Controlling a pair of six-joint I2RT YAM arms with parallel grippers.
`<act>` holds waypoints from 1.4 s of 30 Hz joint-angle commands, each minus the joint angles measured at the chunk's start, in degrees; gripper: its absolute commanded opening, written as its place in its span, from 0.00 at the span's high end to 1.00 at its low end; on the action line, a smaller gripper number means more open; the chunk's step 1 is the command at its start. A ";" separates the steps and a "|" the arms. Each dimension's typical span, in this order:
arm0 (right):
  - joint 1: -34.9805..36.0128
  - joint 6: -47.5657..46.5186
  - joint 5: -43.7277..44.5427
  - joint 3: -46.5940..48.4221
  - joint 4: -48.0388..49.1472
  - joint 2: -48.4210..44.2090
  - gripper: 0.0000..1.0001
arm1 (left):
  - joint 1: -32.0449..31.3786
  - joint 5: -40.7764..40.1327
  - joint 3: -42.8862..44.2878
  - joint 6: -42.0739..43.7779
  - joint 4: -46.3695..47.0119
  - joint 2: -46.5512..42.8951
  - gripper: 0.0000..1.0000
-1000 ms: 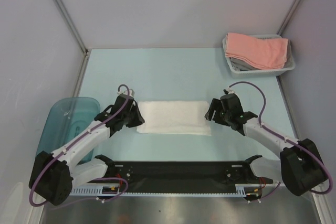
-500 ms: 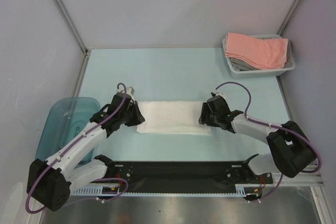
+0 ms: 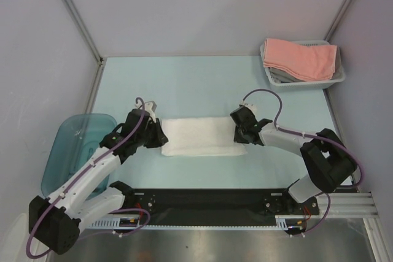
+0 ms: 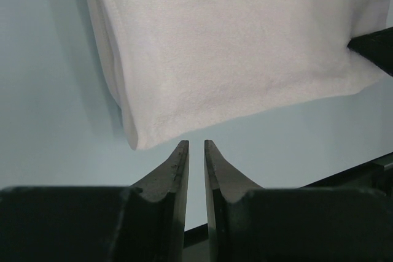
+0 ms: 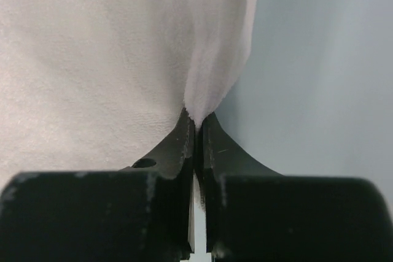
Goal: Fold and stack the towels
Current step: Neatly place the folded towel into the bin
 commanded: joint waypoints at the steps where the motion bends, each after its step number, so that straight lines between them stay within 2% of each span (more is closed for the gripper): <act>1: 0.10 -2.87 7.97 7.68 -6.41 1.91 1.00 | -0.40 1.30 3.05 3.36 -1.12 -3.22 0.80; 7: -0.61 -9.64 20.80 20.62 -12.04 11.83 1.00 | -0.31 2.18 3.67 3.89 -1.65 -6.73 0.84; 12: -2.36 -16.22 29.68 35.97 -15.55 22.73 1.00 | -0.40 1.92 4.37 5.99 -2.44 -7.70 0.84; 18: -7.37 -22.82 33.21 54.18 -22.23 35.74 1.00 | -0.40 2.44 6.22 9.16 -2.18 -5.42 0.85; 19: -8.16 -24.83 33.39 60.47 -23.29 37.59 1.00 | -0.40 2.53 6.30 9.95 -1.57 -4.98 0.85; 21: -10.01 -27.74 34.88 66.13 -25.66 41.90 1.00 | -0.40 3.15 6.22 10.57 -0.43 -2.88 0.85; 22: -10.45 -28.97 35.50 72.77 -26.54 43.22 1.00 | -0.40 3.50 7.00 11.61 -0.60 -2.00 0.85; 25: -12.47 -32.66 35.85 84.14 -31.64 49.28 1.00 | -0.31 3.76 8.06 12.85 0.36 1.69 0.86; 26: -12.91 -34.85 36.20 90.79 -32.69 52.25 1.00 | -0.31 4.29 8.32 13.03 0.72 3.18 0.86; 29: -13.97 -38.02 37.79 100.93 -32.54 56.31 1.00 | -0.39 6.75 8.77 13.73 2.03 5.39 0.86; 32: -14.49 -43.56 40.60 100.79 -26.14 57.56 1.00 | -0.40 7.54 8.42 14.52 3.27 7.41 0.87; 42: -16.43 -53.40 42.36 101.05 -16.80 53.51 1.00 | -0.31 7.11 7.36 15.05 2.66 7.24 0.87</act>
